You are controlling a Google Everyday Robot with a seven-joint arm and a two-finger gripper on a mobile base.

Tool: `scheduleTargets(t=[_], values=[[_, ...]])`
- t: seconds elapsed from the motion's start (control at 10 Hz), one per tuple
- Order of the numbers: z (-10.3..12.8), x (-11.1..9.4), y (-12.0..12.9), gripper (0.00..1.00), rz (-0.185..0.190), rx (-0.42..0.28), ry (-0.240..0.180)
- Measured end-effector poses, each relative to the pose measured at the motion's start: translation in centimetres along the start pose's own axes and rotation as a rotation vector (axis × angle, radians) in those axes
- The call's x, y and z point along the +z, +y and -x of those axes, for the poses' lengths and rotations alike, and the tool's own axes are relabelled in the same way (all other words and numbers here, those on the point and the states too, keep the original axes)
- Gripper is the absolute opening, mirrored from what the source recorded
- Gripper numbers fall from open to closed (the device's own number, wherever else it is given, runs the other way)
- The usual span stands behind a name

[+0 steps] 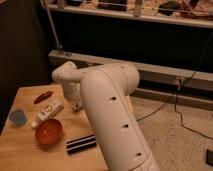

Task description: Wipe the white sponge on the table

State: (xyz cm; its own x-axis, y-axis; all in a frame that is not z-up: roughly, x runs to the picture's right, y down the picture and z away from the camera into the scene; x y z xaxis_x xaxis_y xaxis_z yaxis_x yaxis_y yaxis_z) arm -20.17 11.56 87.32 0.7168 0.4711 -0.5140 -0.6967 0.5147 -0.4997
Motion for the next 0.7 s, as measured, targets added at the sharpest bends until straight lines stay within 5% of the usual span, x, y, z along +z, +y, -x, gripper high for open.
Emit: scheduleTargets(t=[0.4,0.7], values=[[-2.7,-0.5,5.0,0.0,0.053,-0.11,0.003],[-8.4,0.2,4.7,0.0,0.078,-0.07,0.061]])
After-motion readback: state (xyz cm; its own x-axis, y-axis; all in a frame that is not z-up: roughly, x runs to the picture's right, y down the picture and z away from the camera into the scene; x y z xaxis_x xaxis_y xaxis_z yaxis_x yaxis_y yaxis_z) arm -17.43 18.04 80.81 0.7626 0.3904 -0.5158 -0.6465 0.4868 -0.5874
